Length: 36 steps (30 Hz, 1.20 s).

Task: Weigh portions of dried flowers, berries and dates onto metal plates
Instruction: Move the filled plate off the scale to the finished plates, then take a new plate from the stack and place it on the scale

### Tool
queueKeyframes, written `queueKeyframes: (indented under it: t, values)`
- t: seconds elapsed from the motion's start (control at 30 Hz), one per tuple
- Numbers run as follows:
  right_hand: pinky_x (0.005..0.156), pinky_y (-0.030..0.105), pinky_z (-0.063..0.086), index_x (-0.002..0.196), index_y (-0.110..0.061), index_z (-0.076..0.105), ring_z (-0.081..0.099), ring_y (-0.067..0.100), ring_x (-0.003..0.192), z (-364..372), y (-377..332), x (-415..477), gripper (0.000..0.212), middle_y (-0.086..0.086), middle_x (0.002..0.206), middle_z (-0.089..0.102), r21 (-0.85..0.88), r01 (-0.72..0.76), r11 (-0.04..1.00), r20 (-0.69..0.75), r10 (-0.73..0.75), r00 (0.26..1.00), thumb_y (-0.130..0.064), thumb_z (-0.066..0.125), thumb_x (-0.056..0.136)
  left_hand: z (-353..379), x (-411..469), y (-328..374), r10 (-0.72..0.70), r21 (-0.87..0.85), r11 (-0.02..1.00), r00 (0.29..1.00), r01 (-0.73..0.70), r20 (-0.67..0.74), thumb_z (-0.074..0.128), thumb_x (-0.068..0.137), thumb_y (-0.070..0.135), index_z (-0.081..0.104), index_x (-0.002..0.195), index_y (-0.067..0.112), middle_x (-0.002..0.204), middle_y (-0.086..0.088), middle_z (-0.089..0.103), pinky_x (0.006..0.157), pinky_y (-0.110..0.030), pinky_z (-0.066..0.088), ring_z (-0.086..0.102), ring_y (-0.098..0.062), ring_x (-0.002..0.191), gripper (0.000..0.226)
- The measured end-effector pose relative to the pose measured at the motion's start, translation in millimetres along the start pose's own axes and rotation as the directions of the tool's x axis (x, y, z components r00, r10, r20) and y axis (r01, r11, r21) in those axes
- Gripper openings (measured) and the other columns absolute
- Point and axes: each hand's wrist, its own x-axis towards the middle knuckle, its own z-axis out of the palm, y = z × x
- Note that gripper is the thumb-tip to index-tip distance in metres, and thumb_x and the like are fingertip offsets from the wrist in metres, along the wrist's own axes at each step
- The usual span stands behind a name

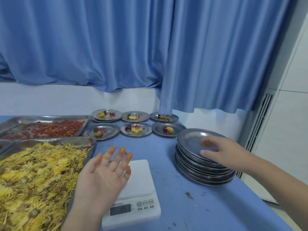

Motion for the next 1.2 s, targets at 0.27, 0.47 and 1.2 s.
queueKeyframes:
  t: [0.27, 0.47, 1.2]
  values:
    - [0.089, 0.03, 0.047, 0.113, -0.025, 0.064, 0.062, 0.013, 0.102, 0.3, 0.8, -18.0, 0.027, -0.011, 0.108, 0.069, -0.249, 0.131, 0.96, 0.101, -0.109, 0.989, -0.033, 0.064, 0.088, -10.3, -15.2, -0.4, 0.05, -0.028, 0.998, 0.997, -0.049, 0.057, 0.077, 0.06, 0.029, 0.067, 0.107, 0.02, 0.12, -0.005, 0.068, 0.084, -0.039, 0.045, 0.067, -0.027, 0.107, 0.049]
    - [0.083, 0.023, 0.049, 0.106, -0.026, 0.066, 0.063, 0.009, 0.092, 5.9, -0.2, -19.0, 0.028, -0.012, 0.095, 0.069, -0.202, 0.054, 0.978, -0.007, -0.057, 0.998, -0.028, 0.073, 0.08, -14.3, -20.1, 5.5, 0.108, -0.052, 0.993, 0.993, -0.106, 0.048, 0.078, 0.057, 0.03, 0.069, 0.103, 0.021, 0.117, -0.002, 0.068, 0.088, -0.037, 0.042, 0.069, -0.024, 0.102, 0.048]
    - [0.046, 0.033, 0.037, 0.054, -0.008, 0.052, 0.046, 0.029, 0.051, 15.4, -25.8, -36.2, 0.025, 0.006, 0.053, 0.047, -0.663, 0.291, 0.689, -0.399, -0.655, 0.641, 0.006, 0.072, 0.06, -28.3, -20.1, 16.4, 0.309, -0.031, 0.95, 0.951, -0.31, -0.026, 0.081, 0.043, 0.032, 0.07, 0.1, 0.021, 0.095, 0.0, 0.069, 0.081, -0.034, 0.042, 0.066, -0.021, 0.089, 0.06]
